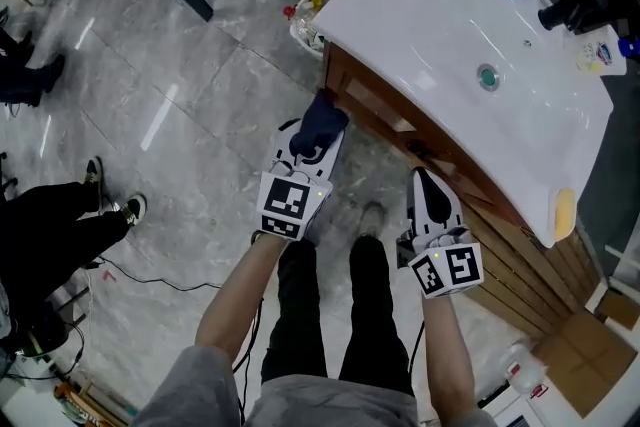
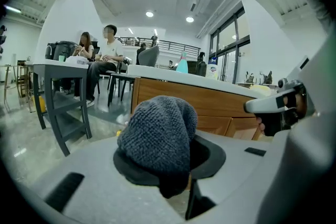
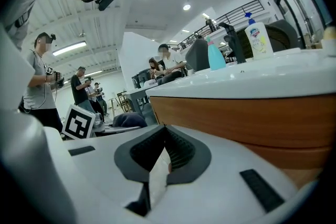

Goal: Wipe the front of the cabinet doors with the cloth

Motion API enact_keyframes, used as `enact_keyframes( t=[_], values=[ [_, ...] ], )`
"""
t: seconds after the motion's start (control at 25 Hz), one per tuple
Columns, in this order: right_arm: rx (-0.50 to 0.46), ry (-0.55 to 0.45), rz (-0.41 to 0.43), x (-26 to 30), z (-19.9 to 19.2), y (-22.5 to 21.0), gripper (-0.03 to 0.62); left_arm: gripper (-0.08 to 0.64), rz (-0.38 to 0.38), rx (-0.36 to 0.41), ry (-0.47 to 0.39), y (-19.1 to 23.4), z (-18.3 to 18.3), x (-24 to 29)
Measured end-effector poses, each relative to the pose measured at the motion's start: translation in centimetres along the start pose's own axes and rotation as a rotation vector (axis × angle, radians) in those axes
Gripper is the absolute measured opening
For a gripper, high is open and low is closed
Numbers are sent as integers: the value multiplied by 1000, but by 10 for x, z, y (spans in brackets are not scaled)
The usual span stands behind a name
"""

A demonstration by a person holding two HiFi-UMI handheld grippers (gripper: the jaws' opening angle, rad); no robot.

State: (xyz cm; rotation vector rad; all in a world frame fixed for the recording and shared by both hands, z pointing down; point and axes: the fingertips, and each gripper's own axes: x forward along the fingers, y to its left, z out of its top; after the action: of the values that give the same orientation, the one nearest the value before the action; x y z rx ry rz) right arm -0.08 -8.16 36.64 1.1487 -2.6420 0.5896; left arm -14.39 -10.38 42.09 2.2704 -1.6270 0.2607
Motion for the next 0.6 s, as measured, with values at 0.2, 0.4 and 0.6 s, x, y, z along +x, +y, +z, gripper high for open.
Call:
enact_keyframes(
  t=[0.2,0.4,0.6],
  values=[
    [35,-5,-6,12,-20,-2,11,104,-20,48,-9,9,-18,28],
    [36,-7,0,20,-36,-1,10,104,-22,74,-19,24,-29,47],
    [36,1,-13,21,-47,-5,9,104,-21,132,-26,37,-25,63]
  ],
)
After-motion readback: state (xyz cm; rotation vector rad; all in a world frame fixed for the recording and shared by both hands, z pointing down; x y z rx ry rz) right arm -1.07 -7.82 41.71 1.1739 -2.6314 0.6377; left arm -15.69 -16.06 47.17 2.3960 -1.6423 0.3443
